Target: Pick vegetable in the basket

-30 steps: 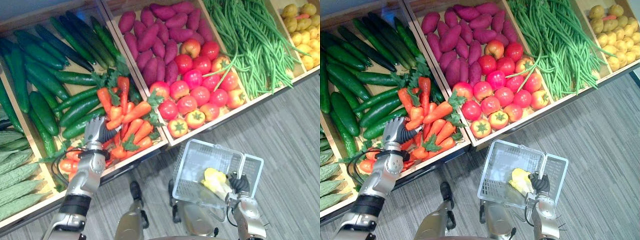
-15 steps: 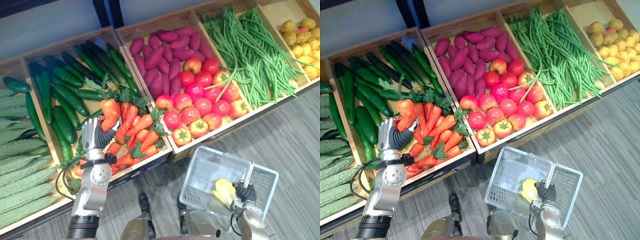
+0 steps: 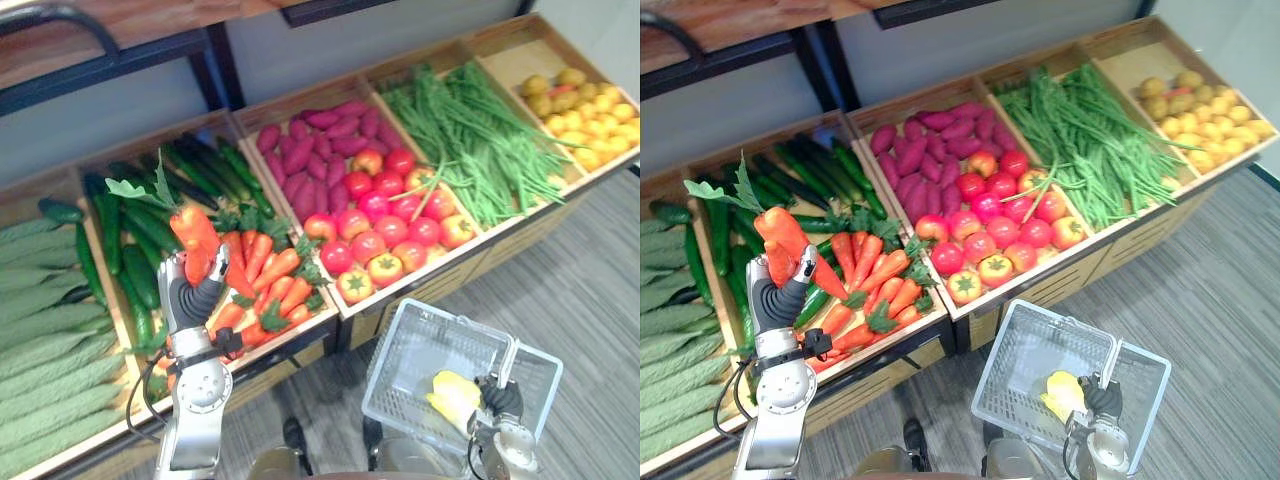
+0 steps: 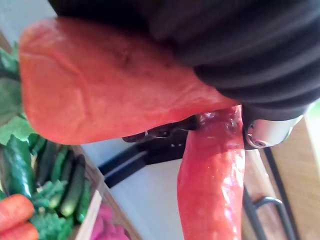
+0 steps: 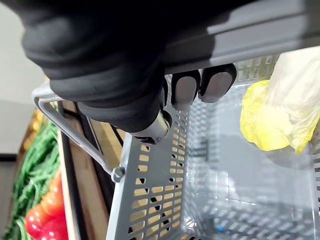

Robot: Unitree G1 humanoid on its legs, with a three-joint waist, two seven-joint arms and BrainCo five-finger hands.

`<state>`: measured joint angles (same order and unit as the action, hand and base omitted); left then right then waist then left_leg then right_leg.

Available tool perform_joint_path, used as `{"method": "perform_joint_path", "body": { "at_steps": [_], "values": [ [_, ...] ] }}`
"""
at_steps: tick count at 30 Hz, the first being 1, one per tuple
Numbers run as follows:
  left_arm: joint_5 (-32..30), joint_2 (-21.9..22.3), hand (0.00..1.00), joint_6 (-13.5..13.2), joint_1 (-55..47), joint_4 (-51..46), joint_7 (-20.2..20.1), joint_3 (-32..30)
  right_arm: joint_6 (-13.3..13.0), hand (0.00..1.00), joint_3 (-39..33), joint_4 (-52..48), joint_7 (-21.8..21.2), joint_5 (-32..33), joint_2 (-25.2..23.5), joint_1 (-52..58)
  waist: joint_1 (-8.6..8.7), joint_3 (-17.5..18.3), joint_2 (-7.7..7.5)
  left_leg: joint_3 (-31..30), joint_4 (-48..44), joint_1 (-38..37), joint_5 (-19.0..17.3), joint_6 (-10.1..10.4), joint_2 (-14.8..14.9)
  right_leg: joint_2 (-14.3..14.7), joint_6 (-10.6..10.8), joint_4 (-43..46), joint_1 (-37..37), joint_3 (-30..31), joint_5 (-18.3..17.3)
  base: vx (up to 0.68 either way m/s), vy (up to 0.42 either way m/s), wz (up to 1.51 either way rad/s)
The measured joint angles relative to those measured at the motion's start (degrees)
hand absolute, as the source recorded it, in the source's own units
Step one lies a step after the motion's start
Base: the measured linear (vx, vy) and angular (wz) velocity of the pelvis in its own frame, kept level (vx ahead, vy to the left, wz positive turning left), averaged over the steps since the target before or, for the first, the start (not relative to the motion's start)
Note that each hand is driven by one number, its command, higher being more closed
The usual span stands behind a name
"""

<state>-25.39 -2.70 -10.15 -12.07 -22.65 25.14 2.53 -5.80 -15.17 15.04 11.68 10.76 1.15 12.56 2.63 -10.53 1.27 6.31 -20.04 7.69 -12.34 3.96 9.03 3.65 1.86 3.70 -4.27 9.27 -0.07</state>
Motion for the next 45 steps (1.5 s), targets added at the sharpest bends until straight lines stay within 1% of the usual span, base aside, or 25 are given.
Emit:
{"method": "perform_joint_path", "body": {
  "at_steps": [2,5,6,8,10,11,12,13,16,18,19,20,21,22,24,25,26,28,29,30,32,41,42,44,45],
  "values": [
    [0.04,0.47,1.00,-0.39,0.64,0.01,-0.13,3.76,-0.02,1.00,0.59,-6.68,0.60,0.01,-0.99,2.40,1.22,0.65,-1.02,4.08,0.00,-0.57,-0.93,-0.22,0.12,0.52,0.90,0.52,-2.26,3.96,0.54,-0.05,0.087,-0.82],
    [0.16,0.37,1.00,-0.40,2.07,-0.02,-0.21,6.55,-0.03,1.00,2.27,-11.47,0.62,-0.05,-1.21,3.12,1.15,1.13,-1.38,11.35,-1.26,-1.96,-2.03,-0.94,1.47,1.72,1.58,1.57,-4.09,9.99,1.94,0.01,0.090,-1.36],
    [0.16,0.16,1.00,-0.36,3.51,0.00,-0.64,7.97,-0.04,1.00,3.19,-12.82,0.66,-0.08,-1.37,2.74,1.11,1.34,-1.37,15.02,-2.36,-2.45,-3.05,-1.07,3.01,2.29,1.77,1.47,-5.01,11.67,2.66,-0.03,0.077,-1.61],
    [0.16,0.18,1.00,-0.36,5.88,0.01,-1.23,9.41,-0.01,1.00,4.18,-13.44,0.82,-0.13,-2.04,1.95,0.92,1.95,-1.94,21.49,-1.75,-4.20,-3.39,-1.44,3.98,-0.56,-0.33,2.20,-7.79,1.61,0.98,-0.05,0.066,-1.65],
    [0.86,-0.26,1.00,-0.39,7.98,1.06,-1.33,9.68,0.03,1.00,6.04,-12.63,1.03,-0.40,-2.51,0.10,0.85,2.21,-2.11,30.43,1.31,-9.04,-3.77,-1.36,4.44,-9.24,-3.84,6.39,-9.07,-25.70,-0.88,0.02,0.017,-1.72],
    [1.13,-0.33,1.00,-0.40,8.35,1.60,-1.38,9.50,0.02,1.00,6.33,-11.95,0.98,-0.74,-2.37,-0.43,0.96,2.34,-1.86,32.29,2.10,-10.28,-3.94,-1.01,4.60,-11.07,-4.36,7.00,-8.81,-32.28,-1.20,0.10,-0.060,-1.92],
    [1.25,-0.34,1.00,-0.43,8.73,3.00,-1.41,8.40,0.11,1.00,7.40,-10.18,0.93,-1.10,-1.81,-2.25,0.90,3.09,-1.00,36.28,3.08,-12.37,-4.44,0.21,4.75,-13.24,-5.05,7.02,-7.65,-42.38,-0.75,0.11,-0.091,-1.77],
    [1.31,-0.36,1.00,-0.44,8.91,4.09,-1.41,7.98,0.18,1.00,8.32,-9.34,0.87,-1.39,-1.39,-3.21,1.07,3.66,-0.62,37.38,3.39,-13.03,-4.14,0.73,4.80,-12.88,-5.13,6.52,-7.97,-43.74,0.88,0.14,-0.122,-1.73],
    [2.86,0.44,1.00,-0.37,12.03,10.29,-2.31,8.39,1.13,1.00,11.28,-8.80,-0.07,-1.93,1.03,-5.23,1.49,3.92,1.12,37.77,3.61,-15.18,-4.04,0.91,5.85,-8.69,-4.65,4.63,-9.34,-37.50,3.14,0.20,-0.171,-1.43],
    [3.48,0.37,1.00,-0.36,13.81,13.22,-3.16,9.15,1.88,1.00,14.24,-8.47,-0.92,-1.89,2.42,-6.49,1.87,3.92,1.50,36.08,-2.90,-14.95,-3.97,0.83,8.76,-6.07,-5.01,3.87,-8.45,-34.06,2.83,0.22,-0.119,-1.25],
    [3.77,0.24,1.00,-0.39,15.30,15.63,-3.97,10.08,1.88,1.00,15.79,-8.49,-1.56,-1.63,3.17,-6.79,2.32,3.80,1.78,30.32,-13.59,-12.38,-2.56,-0.40,11.98,-4.30,-5.36,2.60,-6.10,-31.89,2.54,0.25,-0.076,-0.80],
    [4.13,0.44,1.00,-0.40,15.74,16.54,-3.96,10.50,1.88,1.00,16.33,-8.50,-1.75,-1.27,3.24,-7.04,2.32,3.78,1.76,26.72,-17.17,-10.80,-2.15,-0.86,12.20,-4.04,-5.40,2.32,-5.32,-30.91,2.39,0.29,-0.016,-0.95],
    [4.73,0.52,1.00,-0.46,15.96,17.99,-4.03,10.91,1.89,1.00,17.80,-8.51,-1.84,-1.09,3.90,-8.09,1.98,3.63,1.51,18.68,-20.83,-7.50,-4.65,0.20,9.55,-4.27,-5.69,1.67,-3.97,-28.18,1.70,0.26,0.063,-0.92],
    [5.26,0.40,1.00,-0.37,15.70,19.29,-4.09,10.88,1.88,1.00,19.09,-8.62,-1.91,-1.10,4.02,-8.84,1.41,3.59,1.44,12.24,-20.74,-4.19,-6.44,-0.54,5.92,-4.89,-5.46,0.84,-2.71,-25.65,1.47,0.19,0.102,-0.94],
    [5.76,0.14,1.00,-0.34,15.23,20.14,-4.12,10.80,1.88,1.00,20.90,-8.64,-2.08,-1.11,4.04,-9.43,0.42,3.52,1.42,6.10,-18.81,-0.10,-7.51,-1.01,2.55,-5.66,-5.15,0.23,-1.31,-22.91,1.39,0.15,0.132,-0.84],
    [5.73,0.21,1.00,-0.29,15.20,20.46,-4.10,10.83,1.87,1.00,22.22,-8.69,-2.72,-1.00,4.22,-9.79,-0.54,3.58,1.65,1.89,-13.93,2.18,-6.86,-0.32,0.53,-5.92,-3.76,0.36,-0.93,-20.82,2.04,0.14,0.247,-1.31],
    [5.74,0.70,1.00,-0.34,15.27,20.58,-3.86,10.90,1.84,1.00,23.73,-9.58,-3.64,-0.02,4.92,-10.36,-1.46,3.08,2.87,-0.46,-4.49,2.91,-1.10,0.04,0.73,-4.58,-1.12,0.45,-0.42,-17.96,2.31,0.14,0.244,-1.16],
    [5.72,0.16,1.00,-0.19,14.76,21.24,-3.99,11.38,1.86,1.00,25.04,-10.15,-4.55,0.47,4.80,-10.41,-0.94,3.37,2.56,0.73,-2.67,1.18,-0.94,-0.08,-0.20,-5.36,-0.33,-1.09,0.42,-16.44,3.30,0.12,0.145,-0.52],
    [5.72,-0.22,1.00,-0.17,14.84,21.51,-4.11,11.44,1.85,1.00,26.30,-11.52,-5.23,1.31,4.28,-10.42,-0.24,3.55,1.32,2.08,-0.10,-0.29,-0.29,-1.10,-1.89,-6.92,0.17,-2.35,0.41,-15.72,3.56,0.16,0.178,-0.19],
    [5.73,-0.24,1.00,-0.16,14.91,21.98,-4.44,11.67,1.85,1.00,26.83,-12.23,-5.85,2.28,4.20,-10.39,-0.10,3.68,0.98,2.94,1.33,-0.81,0.14,-1.70,-2.72,-7.67,0.81,-3.10,0.29,-15.16,3.98,0.17,0.210,-0.25],
    [5.71,-0.38,1.00,0.22,14.85,23.72,-5.21,13.46,1.85,1.00,28.71,-12.47,-7.14,5.13,4.06,-10.46,-0.28,3.72,1.00,4.30,3.11,-2.20,0.26,-1.89,-3.71,-8.43,0.85,-3.92,0.48,-13.62,4.04,0.13,0.141,-0.21],
    [3.21,-1.02,1.00,2.90,14.88,31.45,-7.72,18.65,1.87,1.00,36.16,-14.67,-11.88,14.87,4.31,-10.35,0.06,3.98,0.63,5.35,9.47,-7.41,0.94,-1.22,-3.89,-7.76,0.76,-5.10,2.21,-10.70,4.17,0.10,0.026,-0.10],
    [0.51,-2.18,1.00,4.58,14.80,35.86,-7.78,19.50,1.86,1.00,38.23,-17.11,-11.91,18.68,4.36,-10.43,0.16,4.76,-0.65,5.58,12.12,-8.76,1.76,-1.42,-4.01,-7.77,0.50,-5.16,2.19,-10.35,4.35,0.05,0.011,-0.07],
    [-0.08,-2.30,1.00,4.99,14.76,37.82,-7.78,19.64,1.86,1.00,38.25,-17.20,-11.80,20.70,4.37,-10.51,0.15,5.09,-1.16,5.49,12.15,-8.77,2.08,-1.40,-4.00,-7.78,-0.19,-5.20,2.20,-10.34,4.86,0.00,0.000,0.00],
    [-0.08,-2.33,0.00,5.24,14.74,38.68,-7.78,19.74,1.86,1.00,38.19,-17.20,-11.63,21.28,4.38,-10.52,0.18,5.26,-1.43,5.37,12.19,-8.77,2.24,-1.43,-4.12,-7.80,-0.31,-5.19,2.20,-10.34,4.99,-0.03,0.009,0.02]
  ]
}}
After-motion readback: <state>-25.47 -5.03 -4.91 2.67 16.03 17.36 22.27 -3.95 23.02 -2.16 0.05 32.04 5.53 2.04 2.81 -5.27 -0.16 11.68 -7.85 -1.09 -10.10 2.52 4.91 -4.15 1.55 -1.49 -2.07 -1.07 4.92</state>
